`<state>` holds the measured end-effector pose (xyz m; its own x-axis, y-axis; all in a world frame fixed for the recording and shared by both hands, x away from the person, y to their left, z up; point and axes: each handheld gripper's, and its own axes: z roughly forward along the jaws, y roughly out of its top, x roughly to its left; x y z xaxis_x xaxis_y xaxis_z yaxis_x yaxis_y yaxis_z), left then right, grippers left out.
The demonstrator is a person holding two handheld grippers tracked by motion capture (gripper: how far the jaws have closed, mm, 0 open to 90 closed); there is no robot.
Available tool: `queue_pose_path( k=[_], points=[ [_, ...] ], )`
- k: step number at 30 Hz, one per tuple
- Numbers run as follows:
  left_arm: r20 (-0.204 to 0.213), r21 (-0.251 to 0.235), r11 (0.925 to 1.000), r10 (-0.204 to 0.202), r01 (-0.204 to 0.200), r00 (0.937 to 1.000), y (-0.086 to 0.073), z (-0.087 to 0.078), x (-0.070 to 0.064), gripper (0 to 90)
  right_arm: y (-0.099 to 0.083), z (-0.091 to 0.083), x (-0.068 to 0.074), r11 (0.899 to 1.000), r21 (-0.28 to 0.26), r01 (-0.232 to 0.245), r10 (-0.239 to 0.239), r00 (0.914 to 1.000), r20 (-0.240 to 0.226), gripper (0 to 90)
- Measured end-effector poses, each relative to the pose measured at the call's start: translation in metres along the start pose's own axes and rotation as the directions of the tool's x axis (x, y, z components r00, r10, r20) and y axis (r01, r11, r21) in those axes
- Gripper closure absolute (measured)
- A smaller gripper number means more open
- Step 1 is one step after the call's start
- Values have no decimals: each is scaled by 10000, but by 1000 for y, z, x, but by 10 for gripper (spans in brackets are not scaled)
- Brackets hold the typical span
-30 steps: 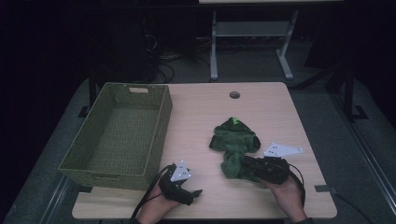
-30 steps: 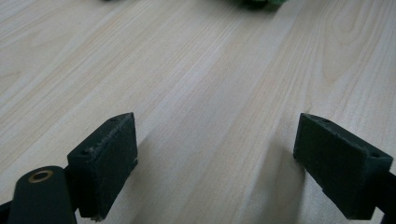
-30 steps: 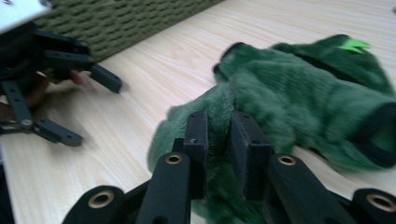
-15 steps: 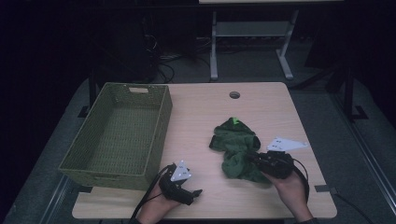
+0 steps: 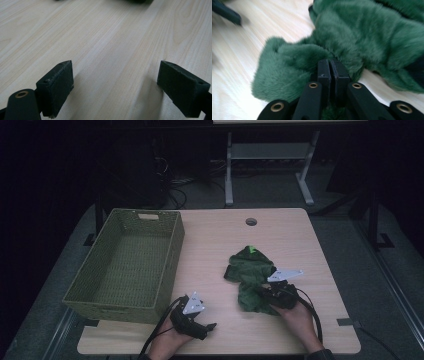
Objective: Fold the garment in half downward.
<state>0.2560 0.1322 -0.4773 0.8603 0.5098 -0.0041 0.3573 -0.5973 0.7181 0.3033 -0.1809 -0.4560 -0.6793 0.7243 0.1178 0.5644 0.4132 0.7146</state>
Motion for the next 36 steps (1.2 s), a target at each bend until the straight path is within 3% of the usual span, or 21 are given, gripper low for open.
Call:
queue_pose_path(
  k=[4,9,14,21,29,36],
  points=[
    [-6,1,10000,-9,9,10000,0,0,0,128,-2,9,2,9986,481,225,-228,9997,50,864],
    [-3,3,10000,-2,2,10000,0,0,0,128,-1,5,1,9984,460,324,-330,9994,127,815],
    [-2,-4,10000,-4,4,10000,0,0,0,127,1,-11,1,9991,-263,337,-326,9986,407,729],
    [-2,5,10000,-1,1,10000,0,0,0,127,-3,-33,-3,9959,-898,81,-53,9995,307,633],
    [-3,4,10000,-6,6,10000,0,0,0,127,-20,-48,-13,9927,-1202,94,-89,9999,45,690],
    [3,5,10000,2,-2,10000,0,0,0,129,-31,-61,-18,9927,-1194,178,-159,9997,174,687]
  ],
)
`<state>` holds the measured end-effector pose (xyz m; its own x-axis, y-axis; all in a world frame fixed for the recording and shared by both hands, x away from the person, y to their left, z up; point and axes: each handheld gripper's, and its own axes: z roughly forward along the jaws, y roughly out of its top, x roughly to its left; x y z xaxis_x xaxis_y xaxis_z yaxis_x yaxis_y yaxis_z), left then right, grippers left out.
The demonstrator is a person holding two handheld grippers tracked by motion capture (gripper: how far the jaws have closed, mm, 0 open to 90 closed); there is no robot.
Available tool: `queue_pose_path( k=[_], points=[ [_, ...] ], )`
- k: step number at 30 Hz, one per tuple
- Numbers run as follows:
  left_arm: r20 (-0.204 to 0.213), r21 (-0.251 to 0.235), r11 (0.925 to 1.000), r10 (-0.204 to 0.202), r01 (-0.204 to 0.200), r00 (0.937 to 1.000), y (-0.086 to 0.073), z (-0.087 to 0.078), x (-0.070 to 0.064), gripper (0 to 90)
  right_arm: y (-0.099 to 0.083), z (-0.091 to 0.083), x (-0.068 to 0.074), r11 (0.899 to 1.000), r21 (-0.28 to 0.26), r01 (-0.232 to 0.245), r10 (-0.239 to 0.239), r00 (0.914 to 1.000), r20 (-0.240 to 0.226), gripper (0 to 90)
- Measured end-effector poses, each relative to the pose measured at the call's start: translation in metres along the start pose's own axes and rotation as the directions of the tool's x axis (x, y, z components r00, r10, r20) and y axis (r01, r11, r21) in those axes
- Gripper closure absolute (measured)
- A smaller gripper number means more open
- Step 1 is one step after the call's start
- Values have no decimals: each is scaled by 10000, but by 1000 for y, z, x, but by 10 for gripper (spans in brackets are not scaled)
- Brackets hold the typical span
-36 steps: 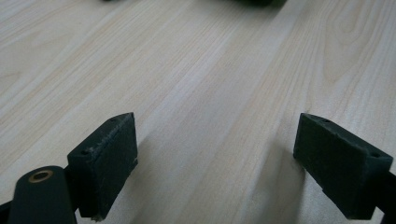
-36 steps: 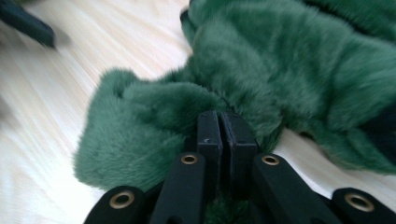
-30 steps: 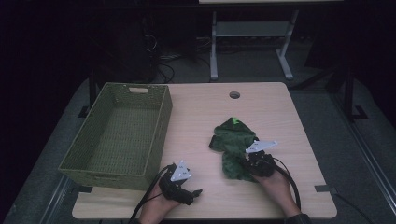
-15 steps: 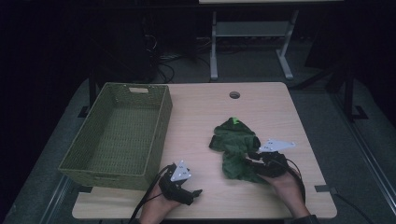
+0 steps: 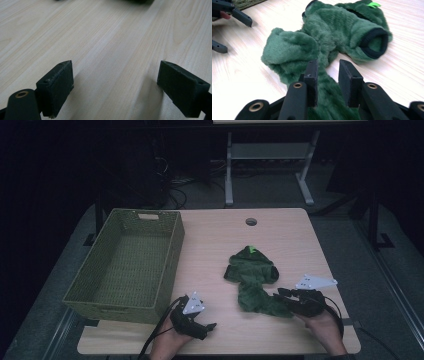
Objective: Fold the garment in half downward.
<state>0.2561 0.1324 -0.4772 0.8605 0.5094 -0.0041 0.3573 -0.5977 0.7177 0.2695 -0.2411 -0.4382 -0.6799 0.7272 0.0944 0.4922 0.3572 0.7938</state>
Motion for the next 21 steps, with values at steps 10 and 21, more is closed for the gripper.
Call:
queue_pose_path(
  k=[10,21],
  points=[
    [7,6,10000,29,-29,10000,0,0,0,131,-15,-22,-5,9993,269,-267,261,9994,206,660],
    [8,2,10000,25,-25,10000,0,0,0,131,-45,-39,-7,9971,576,-488,461,9978,469,649]
  ],
)
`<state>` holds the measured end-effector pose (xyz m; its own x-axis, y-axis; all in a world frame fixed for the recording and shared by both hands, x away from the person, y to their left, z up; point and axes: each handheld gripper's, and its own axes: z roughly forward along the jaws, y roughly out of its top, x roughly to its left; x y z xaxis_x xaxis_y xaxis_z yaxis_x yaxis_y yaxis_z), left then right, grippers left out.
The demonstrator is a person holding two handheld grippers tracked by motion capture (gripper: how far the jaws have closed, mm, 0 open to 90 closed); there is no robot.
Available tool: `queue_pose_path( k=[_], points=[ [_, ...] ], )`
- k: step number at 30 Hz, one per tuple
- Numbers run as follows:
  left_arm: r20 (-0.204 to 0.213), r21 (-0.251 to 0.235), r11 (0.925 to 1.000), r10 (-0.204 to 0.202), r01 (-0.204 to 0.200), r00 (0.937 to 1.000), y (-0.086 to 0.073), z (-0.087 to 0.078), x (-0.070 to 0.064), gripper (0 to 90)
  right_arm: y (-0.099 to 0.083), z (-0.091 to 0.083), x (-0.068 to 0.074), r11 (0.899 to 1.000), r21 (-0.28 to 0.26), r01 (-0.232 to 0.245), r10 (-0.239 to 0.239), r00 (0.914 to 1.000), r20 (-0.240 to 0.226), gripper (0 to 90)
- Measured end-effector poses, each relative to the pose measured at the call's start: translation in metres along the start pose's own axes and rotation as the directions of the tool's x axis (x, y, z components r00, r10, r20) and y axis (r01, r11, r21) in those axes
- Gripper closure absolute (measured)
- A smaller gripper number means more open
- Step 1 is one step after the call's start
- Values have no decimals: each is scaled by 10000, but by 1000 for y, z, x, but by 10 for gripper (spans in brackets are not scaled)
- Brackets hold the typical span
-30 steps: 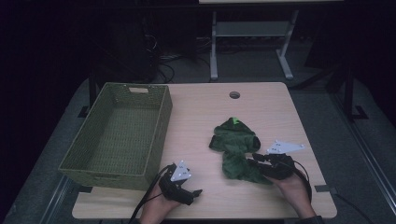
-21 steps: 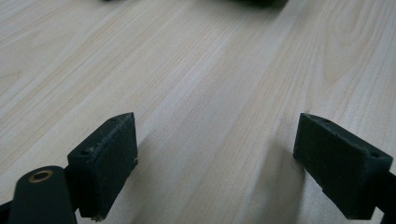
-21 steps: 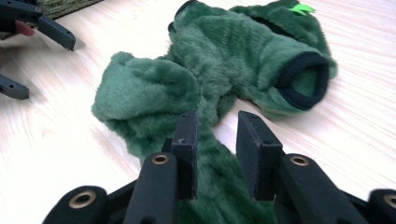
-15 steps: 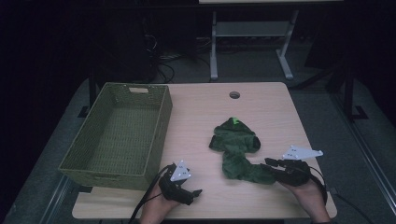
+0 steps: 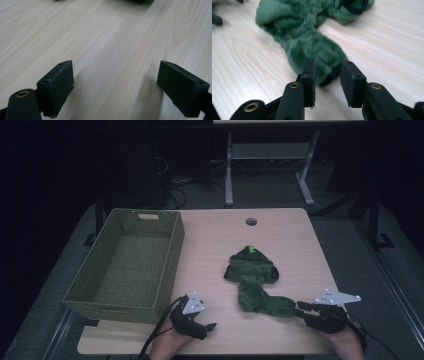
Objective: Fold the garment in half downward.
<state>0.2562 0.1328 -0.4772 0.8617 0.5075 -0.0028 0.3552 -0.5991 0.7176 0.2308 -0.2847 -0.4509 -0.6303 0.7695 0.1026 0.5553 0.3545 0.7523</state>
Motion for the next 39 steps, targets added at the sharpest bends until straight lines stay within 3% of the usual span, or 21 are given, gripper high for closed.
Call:
queue_pose_path(
  k=[10,26,29,33,36,39],
  points=[
    [-3,3,10000,1,-1,10000,0,0,0,131,-24,-3,7,9990,419,-148,162,9993,-347,643],
    [-19,5,10000,20,-20,10000,0,0,0,131,-18,12,2,9972,642,-375,404,9982,-437,614],
    [-18,4,10000,21,-21,10000,0,0,0,131,-17,14,1,9973,598,-432,460,9978,-470,665],
    [-18,9,10000,23,-23,10000,0,0,0,131,-17,14,-3,9955,592,-742,767,9962,-419,592],
    [-19,9,10000,24,-24,10000,0,0,0,131,-15,16,-4,9957,599,-713,742,9960,-489,661],
    [-18,10,10000,31,-31,10000,0,0,0,131,-14,18,-4,9959,610,-670,709,9954,-648,789]
  ],
)
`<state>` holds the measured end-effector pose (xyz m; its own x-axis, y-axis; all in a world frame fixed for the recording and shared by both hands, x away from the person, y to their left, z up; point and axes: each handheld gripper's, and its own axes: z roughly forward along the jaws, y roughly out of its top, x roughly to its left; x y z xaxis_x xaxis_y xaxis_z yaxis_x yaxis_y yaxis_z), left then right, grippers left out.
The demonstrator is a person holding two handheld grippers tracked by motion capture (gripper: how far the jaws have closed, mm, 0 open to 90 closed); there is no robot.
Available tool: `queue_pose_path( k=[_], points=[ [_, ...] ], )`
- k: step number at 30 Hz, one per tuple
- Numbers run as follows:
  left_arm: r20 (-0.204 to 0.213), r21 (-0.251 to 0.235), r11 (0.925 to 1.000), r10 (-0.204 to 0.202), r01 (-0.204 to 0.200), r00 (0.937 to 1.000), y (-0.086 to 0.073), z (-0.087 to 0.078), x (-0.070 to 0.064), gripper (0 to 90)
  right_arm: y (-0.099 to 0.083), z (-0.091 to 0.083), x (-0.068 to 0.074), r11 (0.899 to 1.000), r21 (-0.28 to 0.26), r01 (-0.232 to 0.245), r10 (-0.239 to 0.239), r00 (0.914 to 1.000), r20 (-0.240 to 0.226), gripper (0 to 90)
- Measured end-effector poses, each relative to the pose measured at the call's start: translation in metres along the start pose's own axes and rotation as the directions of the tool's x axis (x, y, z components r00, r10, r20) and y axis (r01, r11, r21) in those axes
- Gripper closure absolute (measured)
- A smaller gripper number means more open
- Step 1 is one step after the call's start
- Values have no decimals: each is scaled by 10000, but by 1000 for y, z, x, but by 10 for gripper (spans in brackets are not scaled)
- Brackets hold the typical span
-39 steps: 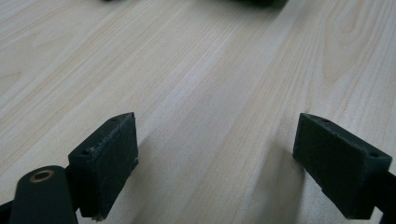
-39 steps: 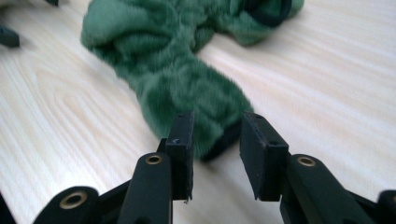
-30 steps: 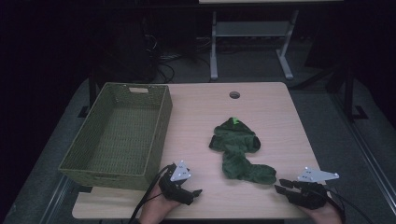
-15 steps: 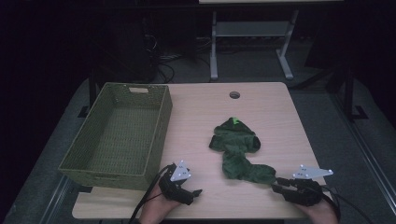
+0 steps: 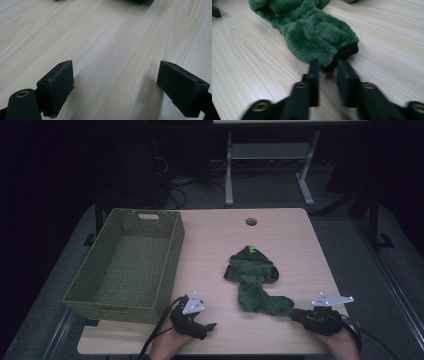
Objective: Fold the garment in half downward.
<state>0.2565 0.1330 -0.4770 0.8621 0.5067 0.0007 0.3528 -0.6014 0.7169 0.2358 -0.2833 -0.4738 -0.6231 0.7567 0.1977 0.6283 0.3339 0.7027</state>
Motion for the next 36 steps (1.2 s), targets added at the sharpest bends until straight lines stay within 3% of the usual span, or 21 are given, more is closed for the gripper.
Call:
queue_pose_path(
  k=[4,18,36],
  points=[
    [2,-3,10000,-8,8,10000,0,0,0,131,2,-2,0,9999,-95,135,-136,9999,-102,832],
    [4,-17,10000,-40,40,10000,0,0,0,131,22,-17,10,9896,-824,1178,-1171,9930,130,833],
    [-9,-46,10000,-32,32,10000,0,1,0,131,61,-5,32,9651,-1449,2183,-2256,9736,-358,829]
  ],
)
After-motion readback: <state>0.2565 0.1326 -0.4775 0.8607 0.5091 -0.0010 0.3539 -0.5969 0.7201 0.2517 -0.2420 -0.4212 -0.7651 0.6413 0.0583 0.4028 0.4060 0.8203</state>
